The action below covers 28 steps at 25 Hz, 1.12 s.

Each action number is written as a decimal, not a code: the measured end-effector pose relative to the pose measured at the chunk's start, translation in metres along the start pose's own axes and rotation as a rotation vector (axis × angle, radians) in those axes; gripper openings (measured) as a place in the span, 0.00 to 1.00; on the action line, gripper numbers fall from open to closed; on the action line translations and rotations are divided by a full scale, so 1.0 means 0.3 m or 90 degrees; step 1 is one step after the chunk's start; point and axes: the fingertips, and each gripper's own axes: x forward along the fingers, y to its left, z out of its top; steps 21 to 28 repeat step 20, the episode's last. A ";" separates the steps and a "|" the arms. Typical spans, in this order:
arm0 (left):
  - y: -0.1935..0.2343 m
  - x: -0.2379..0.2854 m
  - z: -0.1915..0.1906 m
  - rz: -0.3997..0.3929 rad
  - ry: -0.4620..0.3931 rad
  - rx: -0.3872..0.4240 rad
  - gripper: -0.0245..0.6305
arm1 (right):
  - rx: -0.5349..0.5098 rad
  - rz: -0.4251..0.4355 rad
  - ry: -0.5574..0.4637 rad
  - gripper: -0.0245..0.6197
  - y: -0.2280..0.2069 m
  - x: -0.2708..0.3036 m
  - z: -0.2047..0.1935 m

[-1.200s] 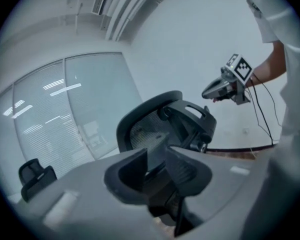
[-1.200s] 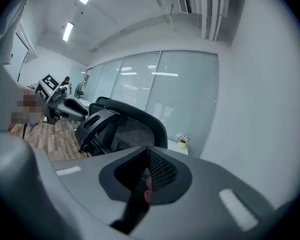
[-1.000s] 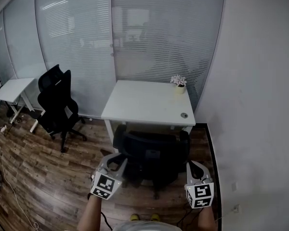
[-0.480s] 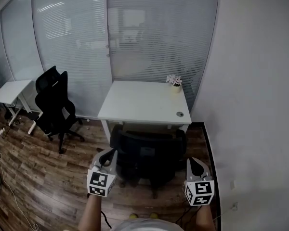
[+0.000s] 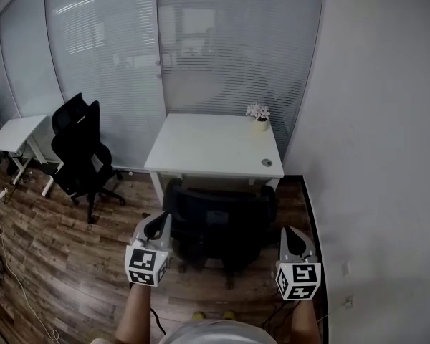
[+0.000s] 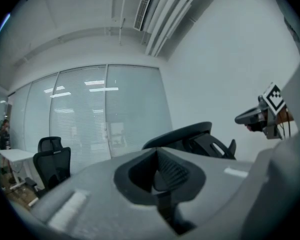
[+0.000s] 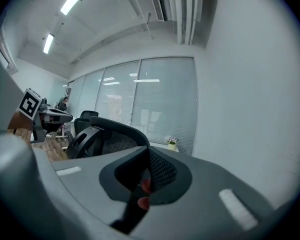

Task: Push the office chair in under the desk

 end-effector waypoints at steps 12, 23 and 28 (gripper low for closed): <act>0.014 0.007 -0.005 0.012 0.003 -0.005 0.04 | -0.005 -0.009 -0.002 0.04 -0.026 0.021 -0.002; 0.036 0.007 -0.007 0.018 0.001 -0.006 0.04 | -0.009 -0.012 -0.006 0.04 -0.036 0.038 0.002; 0.036 0.007 -0.007 0.018 0.001 -0.006 0.04 | -0.009 -0.012 -0.006 0.04 -0.036 0.038 0.002</act>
